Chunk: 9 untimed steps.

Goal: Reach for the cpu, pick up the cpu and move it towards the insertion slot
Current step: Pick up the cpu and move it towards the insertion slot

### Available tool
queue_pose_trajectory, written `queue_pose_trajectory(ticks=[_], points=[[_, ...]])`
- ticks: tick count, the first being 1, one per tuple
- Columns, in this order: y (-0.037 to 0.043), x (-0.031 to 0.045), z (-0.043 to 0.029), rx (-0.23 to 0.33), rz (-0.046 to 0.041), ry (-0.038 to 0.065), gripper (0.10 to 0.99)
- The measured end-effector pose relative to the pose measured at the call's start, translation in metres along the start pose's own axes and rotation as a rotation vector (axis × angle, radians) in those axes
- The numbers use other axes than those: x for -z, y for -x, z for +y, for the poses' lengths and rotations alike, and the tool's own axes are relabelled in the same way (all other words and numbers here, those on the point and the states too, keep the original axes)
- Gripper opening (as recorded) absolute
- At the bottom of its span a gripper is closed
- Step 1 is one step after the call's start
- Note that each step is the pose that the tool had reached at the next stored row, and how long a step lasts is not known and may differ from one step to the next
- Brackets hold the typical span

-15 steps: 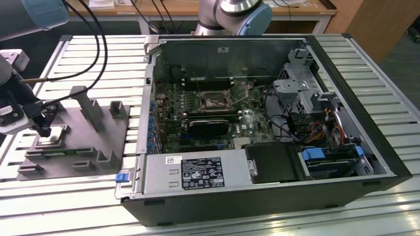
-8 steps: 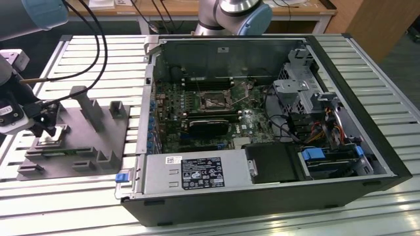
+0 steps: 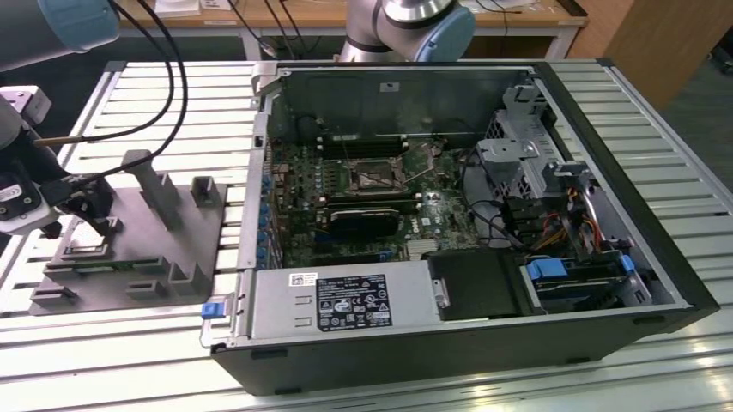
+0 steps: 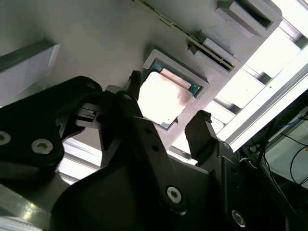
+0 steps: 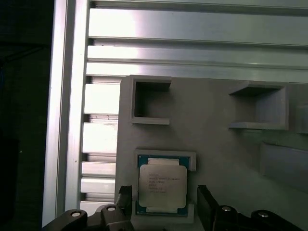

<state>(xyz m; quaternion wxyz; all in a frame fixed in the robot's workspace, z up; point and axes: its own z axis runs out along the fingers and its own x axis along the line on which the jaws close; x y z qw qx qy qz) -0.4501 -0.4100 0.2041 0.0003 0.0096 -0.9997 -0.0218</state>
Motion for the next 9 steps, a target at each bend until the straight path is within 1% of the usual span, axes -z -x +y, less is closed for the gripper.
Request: queue_pose_trajectory(ticks=[1,7,9], points=[[0.0,0.0,0.0,0.0,0.0,0.0,0.647],[0.0,0.0,0.0,0.0,0.0,0.001,0.647],[0.0,-0.0012,0.0,0.0,-0.0003,0.002,0.647]])
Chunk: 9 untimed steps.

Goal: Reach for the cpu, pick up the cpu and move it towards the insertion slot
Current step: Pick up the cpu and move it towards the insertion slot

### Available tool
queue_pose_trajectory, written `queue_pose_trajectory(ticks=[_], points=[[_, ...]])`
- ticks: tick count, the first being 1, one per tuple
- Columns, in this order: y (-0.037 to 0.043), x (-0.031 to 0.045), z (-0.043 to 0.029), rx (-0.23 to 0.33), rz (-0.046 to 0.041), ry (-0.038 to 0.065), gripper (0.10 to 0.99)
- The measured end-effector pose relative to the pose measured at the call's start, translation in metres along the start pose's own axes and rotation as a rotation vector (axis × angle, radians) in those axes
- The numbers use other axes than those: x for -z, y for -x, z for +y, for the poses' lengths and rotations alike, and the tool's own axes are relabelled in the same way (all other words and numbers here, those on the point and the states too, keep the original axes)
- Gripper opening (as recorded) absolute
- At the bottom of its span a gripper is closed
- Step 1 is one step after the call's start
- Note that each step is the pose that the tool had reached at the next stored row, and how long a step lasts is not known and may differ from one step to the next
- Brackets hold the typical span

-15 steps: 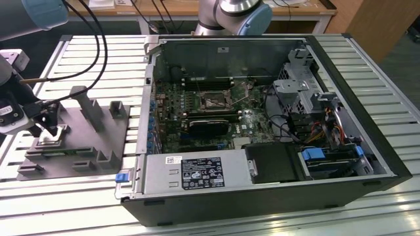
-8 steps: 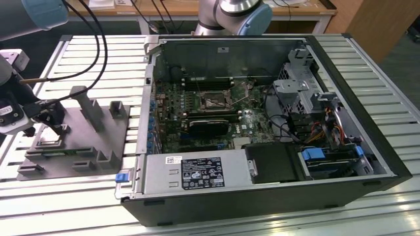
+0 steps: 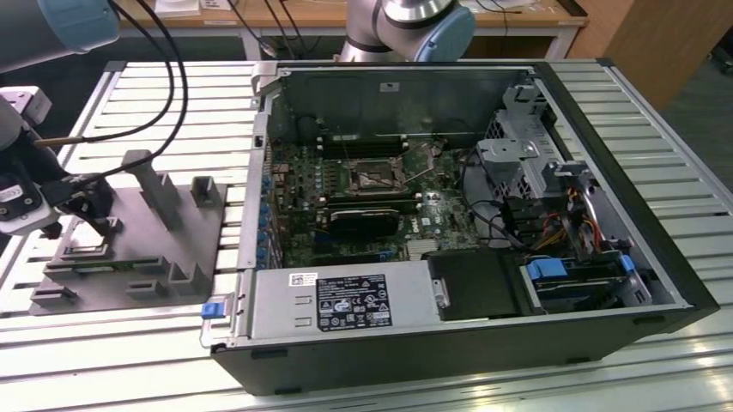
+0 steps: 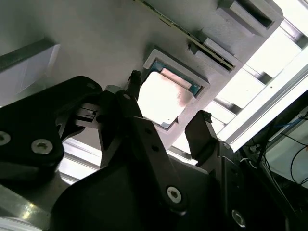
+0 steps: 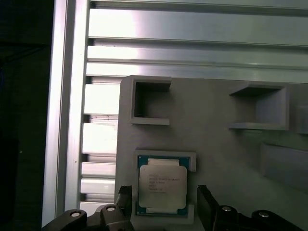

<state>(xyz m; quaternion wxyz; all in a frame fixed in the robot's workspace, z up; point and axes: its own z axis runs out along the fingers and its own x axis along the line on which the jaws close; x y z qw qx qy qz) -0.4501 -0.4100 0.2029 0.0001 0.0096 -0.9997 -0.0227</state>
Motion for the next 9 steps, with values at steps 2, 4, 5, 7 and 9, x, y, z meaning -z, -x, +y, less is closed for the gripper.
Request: queue_pose_trajectory(ticks=[2,4,5,7,9], points=[[0.0,-0.0025,-0.0001,0.0,0.0003,0.0,0.647],[0.0,-0.0058,-0.0003,0.0,0.0003,0.001,0.647],[0.0,-0.0073,-0.0003,0.0,0.0003,0.001,0.647],[0.0,-0.0096,-0.0004,0.0,0.0002,0.001,0.647],[0.0,-0.012,-0.0005,0.0,0.0003,0.001,0.647]])
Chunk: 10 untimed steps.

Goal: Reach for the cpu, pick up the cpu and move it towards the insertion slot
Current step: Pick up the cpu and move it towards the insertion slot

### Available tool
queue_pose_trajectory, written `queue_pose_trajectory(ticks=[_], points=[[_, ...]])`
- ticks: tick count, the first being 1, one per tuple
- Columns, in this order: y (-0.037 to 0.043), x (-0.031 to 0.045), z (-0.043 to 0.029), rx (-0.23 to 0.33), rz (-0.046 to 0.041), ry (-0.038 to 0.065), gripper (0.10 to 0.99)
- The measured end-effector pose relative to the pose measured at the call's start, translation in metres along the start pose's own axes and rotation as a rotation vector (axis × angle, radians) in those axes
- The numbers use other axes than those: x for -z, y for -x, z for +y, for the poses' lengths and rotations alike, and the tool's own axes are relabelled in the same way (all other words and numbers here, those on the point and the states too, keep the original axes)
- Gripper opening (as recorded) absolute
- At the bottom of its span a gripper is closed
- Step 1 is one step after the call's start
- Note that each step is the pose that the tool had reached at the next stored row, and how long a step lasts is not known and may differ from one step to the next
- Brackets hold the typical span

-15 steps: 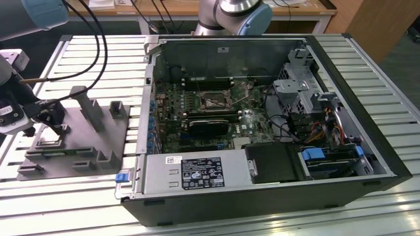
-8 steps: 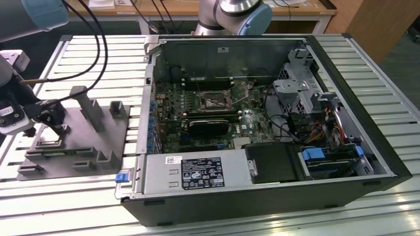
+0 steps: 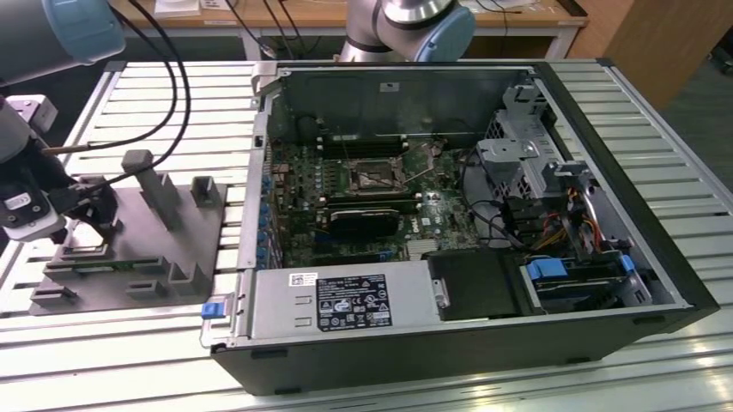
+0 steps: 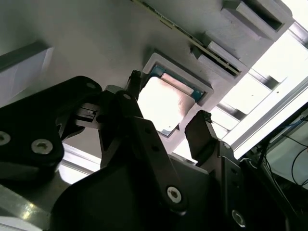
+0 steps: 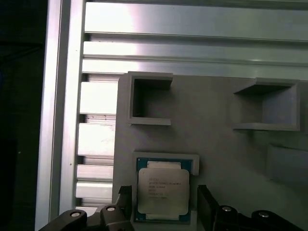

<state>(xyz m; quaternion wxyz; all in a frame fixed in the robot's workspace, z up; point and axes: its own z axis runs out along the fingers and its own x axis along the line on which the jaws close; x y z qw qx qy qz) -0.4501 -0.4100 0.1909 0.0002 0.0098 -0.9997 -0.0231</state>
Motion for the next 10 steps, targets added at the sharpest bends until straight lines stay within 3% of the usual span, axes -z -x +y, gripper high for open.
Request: queue_pose_trajectory(ticks=[7,10], points=[[0.0,-0.0062,-0.0003,0.0,0.0002,0.0,0.647],[0.0,-0.0067,-0.0003,0.0,-0.0001,0.009,0.647]])
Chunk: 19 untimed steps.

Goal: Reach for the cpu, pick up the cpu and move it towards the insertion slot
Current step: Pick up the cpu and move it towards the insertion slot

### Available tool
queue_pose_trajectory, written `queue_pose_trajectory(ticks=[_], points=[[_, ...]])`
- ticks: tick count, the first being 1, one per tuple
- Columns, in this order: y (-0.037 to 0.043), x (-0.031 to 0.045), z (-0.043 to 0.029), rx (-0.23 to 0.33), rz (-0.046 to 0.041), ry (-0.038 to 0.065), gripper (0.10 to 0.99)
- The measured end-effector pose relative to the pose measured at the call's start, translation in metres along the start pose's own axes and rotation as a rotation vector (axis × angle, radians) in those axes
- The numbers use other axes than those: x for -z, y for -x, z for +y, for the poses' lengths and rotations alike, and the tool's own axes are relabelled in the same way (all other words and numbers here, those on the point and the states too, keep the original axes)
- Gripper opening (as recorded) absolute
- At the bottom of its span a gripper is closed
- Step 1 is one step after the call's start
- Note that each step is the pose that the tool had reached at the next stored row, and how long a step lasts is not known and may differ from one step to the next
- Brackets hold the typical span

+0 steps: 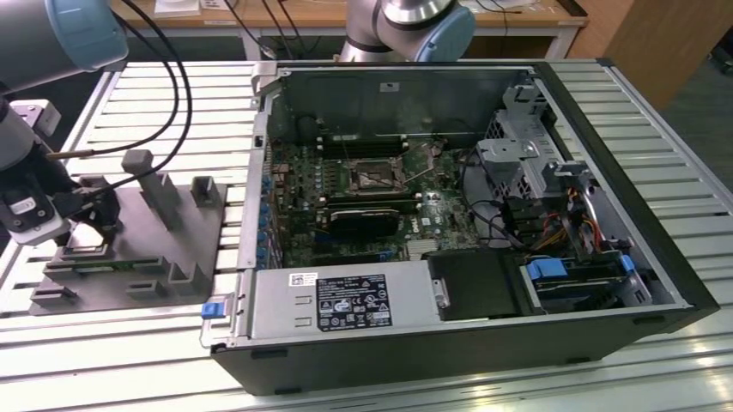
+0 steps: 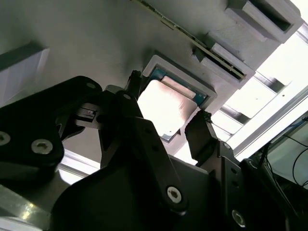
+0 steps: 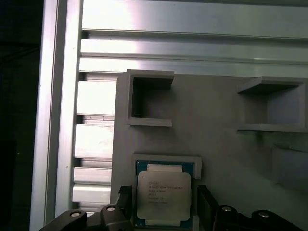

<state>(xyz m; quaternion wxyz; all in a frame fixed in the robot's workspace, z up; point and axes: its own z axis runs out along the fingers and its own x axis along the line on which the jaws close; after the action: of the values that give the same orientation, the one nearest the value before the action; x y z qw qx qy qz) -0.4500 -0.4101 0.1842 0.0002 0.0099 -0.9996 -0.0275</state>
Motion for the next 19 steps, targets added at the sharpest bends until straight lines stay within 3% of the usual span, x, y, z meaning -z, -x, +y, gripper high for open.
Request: queue_pose_trajectory(ticks=[2,13,15,19], points=[[0.0,-0.0002,0.0,0.0,-0.0002,0.007,0.647],[0.0,-0.0003,0.0,0.0,-0.0003,0.008,0.647],[0.0,-0.0002,0.0,0.0,-0.0001,0.008,0.569],[0.0,-0.0002,0.0,0.0,-0.0001,0.009,0.541]])
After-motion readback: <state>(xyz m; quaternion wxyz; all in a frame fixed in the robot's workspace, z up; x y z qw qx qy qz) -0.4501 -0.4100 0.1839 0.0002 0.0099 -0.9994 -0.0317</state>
